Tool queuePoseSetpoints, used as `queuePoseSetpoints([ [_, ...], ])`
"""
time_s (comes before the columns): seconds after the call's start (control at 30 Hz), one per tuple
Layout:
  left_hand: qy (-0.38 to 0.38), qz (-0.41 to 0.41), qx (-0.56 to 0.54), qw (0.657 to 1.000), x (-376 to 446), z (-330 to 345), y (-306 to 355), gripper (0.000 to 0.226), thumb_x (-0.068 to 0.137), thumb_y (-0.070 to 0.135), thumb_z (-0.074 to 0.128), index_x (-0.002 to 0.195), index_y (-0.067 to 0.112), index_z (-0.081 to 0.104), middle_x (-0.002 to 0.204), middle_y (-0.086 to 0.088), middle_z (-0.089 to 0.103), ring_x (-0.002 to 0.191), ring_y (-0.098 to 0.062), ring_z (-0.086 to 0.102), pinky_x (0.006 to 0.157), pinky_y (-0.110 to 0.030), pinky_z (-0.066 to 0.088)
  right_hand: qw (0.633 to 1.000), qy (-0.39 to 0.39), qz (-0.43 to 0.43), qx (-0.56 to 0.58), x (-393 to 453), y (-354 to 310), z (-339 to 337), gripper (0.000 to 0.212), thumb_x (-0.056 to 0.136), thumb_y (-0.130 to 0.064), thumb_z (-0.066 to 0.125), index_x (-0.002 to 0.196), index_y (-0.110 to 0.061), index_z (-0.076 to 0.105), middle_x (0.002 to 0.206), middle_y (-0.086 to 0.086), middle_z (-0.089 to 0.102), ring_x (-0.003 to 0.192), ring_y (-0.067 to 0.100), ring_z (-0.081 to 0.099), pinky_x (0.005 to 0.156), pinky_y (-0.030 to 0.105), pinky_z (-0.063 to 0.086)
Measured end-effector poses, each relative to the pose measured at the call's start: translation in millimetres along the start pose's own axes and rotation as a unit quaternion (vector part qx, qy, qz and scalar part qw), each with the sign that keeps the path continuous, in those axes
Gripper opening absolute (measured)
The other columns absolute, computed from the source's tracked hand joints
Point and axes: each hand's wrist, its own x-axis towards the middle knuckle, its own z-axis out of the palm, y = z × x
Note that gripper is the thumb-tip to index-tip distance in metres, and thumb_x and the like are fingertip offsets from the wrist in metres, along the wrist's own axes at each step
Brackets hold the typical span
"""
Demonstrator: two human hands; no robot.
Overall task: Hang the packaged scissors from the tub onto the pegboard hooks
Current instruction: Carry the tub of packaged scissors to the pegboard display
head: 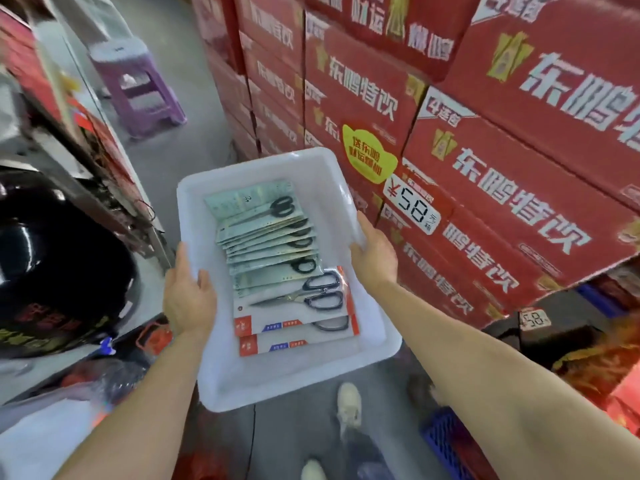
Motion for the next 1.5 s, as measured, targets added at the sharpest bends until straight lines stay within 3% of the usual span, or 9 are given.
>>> queuePoseSetpoints([
  [0.2, 0.021, -0.037, 0.021, 0.999, 107, 16, 24, 0.059, 0.096, 0.016, 0.049, 0.151, 0.026, 0.03, 0.13, -0.027, 0.051, 0.111, -0.045, 0.053, 0.089, -0.052, 0.043, 0.998, -0.006, -0.055, 0.019, 118, -49, 45, 0.066, 0.09, -0.015, 0.053, 0.149, -0.035, 0.029, 0.118, 0.011, 0.063, 0.099, 0.033, 0.062, 0.081, 0.046, 0.053],
  [0.3, 0.04, -0.054, 0.026, 0.997, 157, 26, 31, 0.059, 0.096, 0.017, 0.052, 0.151, 0.026, 0.031, 0.127, -0.026, 0.051, 0.111, -0.044, 0.054, 0.086, -0.05, 0.045, 0.997, -0.013, -0.075, 0.017, 173, -77, 62, 0.064, 0.091, -0.013, 0.053, 0.149, -0.032, 0.032, 0.127, 0.011, 0.059, 0.111, 0.033, 0.058, 0.09, 0.043, 0.05],
  [0.43, 0.061, -0.087, 0.021, 0.994, 221, 37, 30, 0.062, 0.095, 0.018, 0.053, 0.151, 0.027, 0.03, 0.124, -0.025, 0.051, 0.11, -0.043, 0.054, 0.087, -0.05, 0.045, 0.994, -0.028, -0.107, -0.002, 247, -123, 88, 0.063, 0.092, -0.016, 0.053, 0.149, -0.033, 0.033, 0.126, 0.009, 0.059, 0.112, 0.032, 0.057, 0.089, 0.04, 0.048],
  [0.6, 0.081, -0.122, 0.027, 0.989, 318, 43, 27, 0.059, 0.097, 0.023, 0.05, 0.152, 0.029, 0.028, 0.127, -0.024, 0.05, 0.112, -0.043, 0.052, 0.093, -0.05, 0.042, 0.992, -0.042, -0.118, 0.01, 331, -185, 139, 0.063, 0.091, -0.018, 0.056, 0.147, -0.035, 0.035, 0.125, 0.008, 0.06, 0.108, 0.031, 0.06, 0.091, 0.039, 0.048],
  [0.73, 0.083, -0.129, 0.031, 0.988, 405, 44, 25, 0.058, 0.097, 0.023, 0.049, 0.151, 0.029, 0.028, 0.13, -0.022, 0.049, 0.114, -0.043, 0.051, 0.092, -0.049, 0.042, 0.99, -0.055, -0.126, 0.033, 396, -236, 181, 0.06, 0.092, -0.015, 0.055, 0.148, -0.03, 0.037, 0.134, 0.008, 0.057, 0.117, 0.031, 0.057, 0.096, 0.039, 0.045],
  [0.97, 0.076, -0.14, 0.06, 0.985, 559, 55, 34, 0.058, 0.098, 0.022, 0.047, 0.151, 0.03, 0.027, 0.139, -0.017, 0.048, 0.115, -0.041, 0.053, 0.091, -0.049, 0.043, 0.99, -0.059, -0.128, 0.01, 514, -322, 238, 0.06, 0.094, -0.017, 0.051, 0.147, -0.037, 0.033, 0.127, 0.009, 0.059, 0.108, 0.033, 0.061, 0.088, 0.039, 0.048],
  [1.5, 0.12, -0.168, 0.063, 0.976, 902, 94, 32, 0.06, 0.098, 0.019, 0.049, 0.153, 0.025, 0.026, 0.122, -0.025, 0.05, 0.102, -0.044, 0.055, 0.085, -0.047, 0.042, 0.981, -0.091, -0.172, -0.011, 796, -522, 378, 0.06, 0.094, -0.019, 0.05, 0.148, -0.034, 0.031, 0.141, 0.011, 0.049, 0.116, 0.037, 0.056, 0.097, 0.046, 0.045],
])
